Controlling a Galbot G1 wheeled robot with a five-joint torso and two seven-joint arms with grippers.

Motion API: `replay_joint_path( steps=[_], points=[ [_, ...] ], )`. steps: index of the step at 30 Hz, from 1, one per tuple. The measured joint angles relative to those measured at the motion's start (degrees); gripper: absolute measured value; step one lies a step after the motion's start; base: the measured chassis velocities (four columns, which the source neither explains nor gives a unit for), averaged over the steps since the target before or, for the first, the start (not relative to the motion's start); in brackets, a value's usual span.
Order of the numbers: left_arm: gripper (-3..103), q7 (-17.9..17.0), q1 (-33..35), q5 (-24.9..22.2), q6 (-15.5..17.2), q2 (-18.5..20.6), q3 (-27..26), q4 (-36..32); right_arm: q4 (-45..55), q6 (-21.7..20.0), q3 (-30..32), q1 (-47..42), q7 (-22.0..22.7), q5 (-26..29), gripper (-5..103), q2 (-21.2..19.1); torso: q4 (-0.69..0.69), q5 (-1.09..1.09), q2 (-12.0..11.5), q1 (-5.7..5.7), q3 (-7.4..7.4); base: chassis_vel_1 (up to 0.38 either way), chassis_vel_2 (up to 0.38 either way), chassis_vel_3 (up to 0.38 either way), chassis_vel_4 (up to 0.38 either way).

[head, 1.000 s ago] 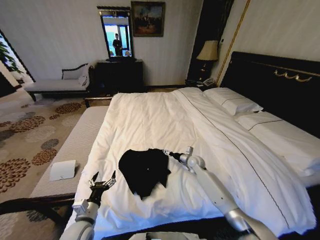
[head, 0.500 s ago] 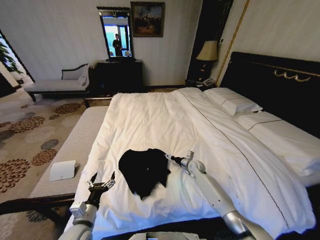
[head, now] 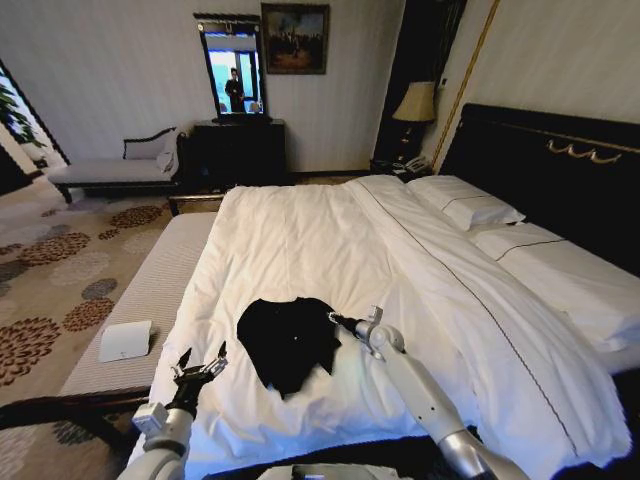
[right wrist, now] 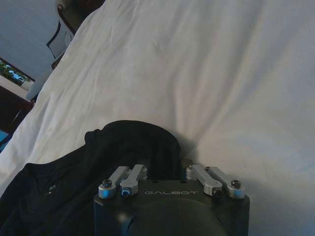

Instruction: Fold the clothes on the bed.

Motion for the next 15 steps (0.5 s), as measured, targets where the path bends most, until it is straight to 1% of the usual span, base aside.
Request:
replay_joint_path(
  steps=[1,4,5,7,8,9,11,12,13,15],
  points=[
    [100,0.0,0.0,0.0,0.0,0.0,0.0,0.0,0.0,0.0,0.0,0.0,0.0,0.0,33,0.0,0.0,0.0,0.0,0.0,0.0,0.0,0.0,0.0,0.0],
    [100,-0.76,-1.54,-4.22,1.07,2.42,0.46,1.2,0.22,0.21,-0.05,-0.05,0.33,-0.08,17,0.15,0.0,0.0,0.0,0.0,0.0,0.0,0.0,0.0,0.0],
    [100,-0.76,-1.54,-4.22,1.07,2.42,0.46,1.2,0.22,0.21,-0.05,-0.05,0.33,-0.08,17,0.15,0.0,0.0,0.0,0.0,0.0,0.0,0.0,0.0,0.0],
    [100,-1.66,-3.86,-8.07,2.03,4.51,1.15,2.57,0.26,0.3,-0.06,0.06,0.49,-0.18,6,0.25,0.01,0.0,0.0,0.0,0.0,0.0,0.0,0.0,0.0],
    [100,-1.94,-4.79,-9.22,2.32,5.17,1.28,3.02,0.31,0.31,-0.07,0.14,0.55,-0.21,6,0.25,0.01,0.0,0.0,0.0,0.0,0.0,0.0,0.0,0.0],
    [100,-1.94,-4.79,-9.22,2.32,5.17,1.28,3.02,0.31,0.31,-0.07,0.14,0.55,-0.21,6,0.25,0.01,0.0,0.0,0.0,0.0,0.0,0.0,0.0,0.0],
    [100,-2.96,-8.26,-13.03,3.45,7.22,1.79,4.68,0.59,0.31,-0.13,0.27,0.7,-0.22,1,0.22,0.01,0.0,0.0,0.0,0.0,0.0,0.0,0.0,0.0],
    [100,-3.54,-10.54,-15.47,4.06,8.36,2.26,6.06,0.8,0.31,-0.18,0.31,0.79,-0.23,1,0.18,-0.01,0.01,0.0,0.0,0.0,0.0,0.0,0.0,0.0],
    [100,-3.54,-10.54,-15.47,4.06,8.36,2.26,6.06,0.8,0.31,-0.18,0.31,0.79,-0.23,1,0.18,-0.01,0.01,0.0,0.0,0.0,0.0,0.0,0.0,0.0],
    [100,-4.64,-15.5,-19.61,4.88,10.23,4.0,9.9,1.12,0.24,-0.23,0.32,0.99,-0.23,1,0.09,0.0,0.0,0.0,0.0,0.0,0.0,0.0,0.0,0.0]
  ],
)
